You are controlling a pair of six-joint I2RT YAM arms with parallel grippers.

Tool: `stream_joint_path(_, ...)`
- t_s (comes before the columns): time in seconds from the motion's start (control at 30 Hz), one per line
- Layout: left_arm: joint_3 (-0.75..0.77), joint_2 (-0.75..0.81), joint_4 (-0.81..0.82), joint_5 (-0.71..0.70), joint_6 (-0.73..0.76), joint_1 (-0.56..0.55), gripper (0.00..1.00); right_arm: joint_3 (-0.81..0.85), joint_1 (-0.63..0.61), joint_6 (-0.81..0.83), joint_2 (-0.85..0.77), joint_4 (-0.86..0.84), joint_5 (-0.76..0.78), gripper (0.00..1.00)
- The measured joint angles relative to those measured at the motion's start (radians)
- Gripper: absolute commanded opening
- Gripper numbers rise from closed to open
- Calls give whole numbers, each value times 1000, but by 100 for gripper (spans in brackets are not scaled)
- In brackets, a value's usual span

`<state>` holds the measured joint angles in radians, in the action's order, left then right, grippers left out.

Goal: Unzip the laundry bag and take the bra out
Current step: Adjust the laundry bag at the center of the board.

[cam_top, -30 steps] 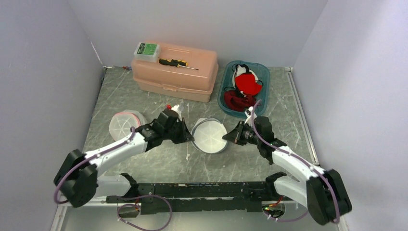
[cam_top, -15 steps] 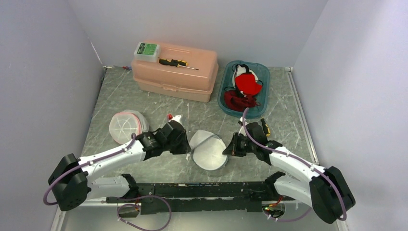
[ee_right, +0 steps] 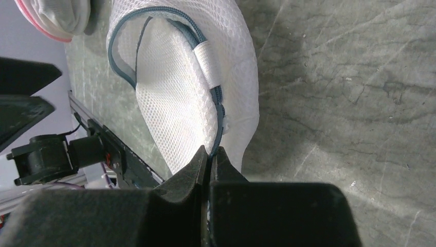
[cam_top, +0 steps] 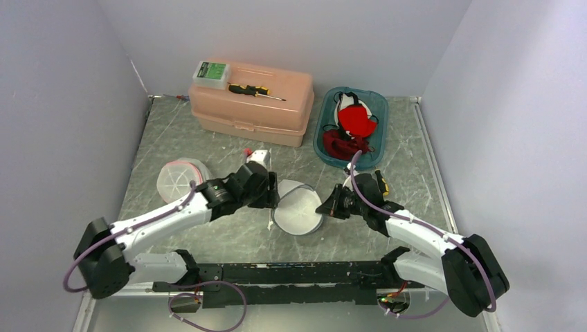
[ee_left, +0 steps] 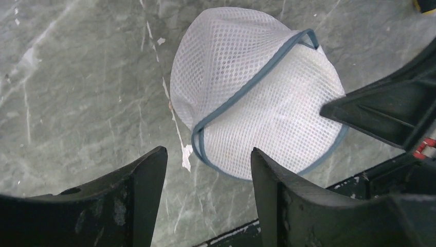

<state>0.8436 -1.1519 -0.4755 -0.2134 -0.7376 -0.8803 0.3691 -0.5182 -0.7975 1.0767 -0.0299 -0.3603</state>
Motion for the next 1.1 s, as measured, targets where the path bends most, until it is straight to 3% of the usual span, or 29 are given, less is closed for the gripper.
stream_joint_path(0.17,84,-172,18,43,73,1,70,0,0,6,-14,0,-8,0)
stream_joint_path(0.3,129,-279,20,68,121,1,62,0,0,18,-26,12,-15,0)
stream_joint_path(0.37,141,-320,15,68,135,1,49,0,0,22,-32,19,-17,0)
stream_joint_path(0.47,146,-354,6,60,141,2,18,0,0,31,-45,31,-26,0)
stream_joint_path(0.53,146,-360,-10,47,134,6,5,0,0,40,-57,33,-37,0)
stream_joint_path(0.77,146,-359,-19,47,110,37,3,3,0,91,-95,86,-84,0)
stream_joint_path(1.1,74,-228,35,357,14,111,3,77,23,169,-303,266,-169,0)
